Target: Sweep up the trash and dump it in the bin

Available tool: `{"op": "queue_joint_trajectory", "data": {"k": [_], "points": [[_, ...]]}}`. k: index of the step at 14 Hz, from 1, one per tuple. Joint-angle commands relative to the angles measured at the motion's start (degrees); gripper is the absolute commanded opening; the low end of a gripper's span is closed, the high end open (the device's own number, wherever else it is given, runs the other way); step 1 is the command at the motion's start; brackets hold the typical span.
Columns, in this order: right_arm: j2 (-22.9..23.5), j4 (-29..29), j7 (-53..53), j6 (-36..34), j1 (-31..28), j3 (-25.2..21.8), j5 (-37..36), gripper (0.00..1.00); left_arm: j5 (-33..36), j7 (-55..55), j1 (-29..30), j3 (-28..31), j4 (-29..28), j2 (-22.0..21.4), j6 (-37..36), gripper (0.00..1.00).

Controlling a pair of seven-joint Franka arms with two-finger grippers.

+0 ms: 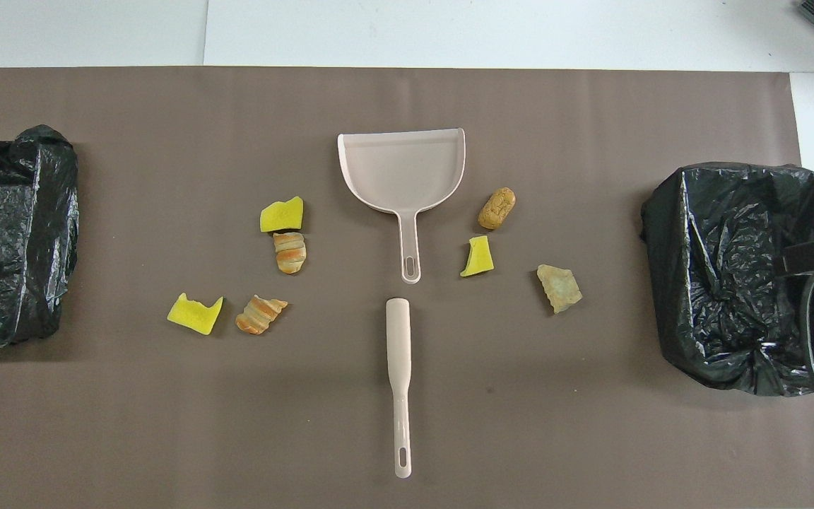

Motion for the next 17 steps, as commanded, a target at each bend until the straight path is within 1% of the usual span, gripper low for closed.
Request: {"op": "queue_joint_trajectory", "data": {"k": [1, 10, 13, 17], "points": [[-0.9, -1.4, 1.4, 1.8, -1.2, 1.0, -1.3, 1.00, -0.4, -0.1, -0.1, 0.0, -0.4, -0.6, -0.5, 1.00], [-0.3, -0.4, 1.4, 1.5, -0.8, 1.2, -1.1, 1.00, -0.3, -0.1, 0.0, 0.0, -0.4, -0.9, -0.5, 1.00], [-1.1, -1.6, 1.1, 1.1, -0.7, 1.4, -1.0, 1.00, -0.3, -0.4, -0.1, 0.1, -0.4, -0.9, -0.6, 1.00], [-1.1, -1.7, 1.4, 1.4, -0.7, 1.4, -0.9, 1.00, -0.3, -0.7, -0.2, 0.0, -0.3, -0.9, -0.4, 1.00]]}}
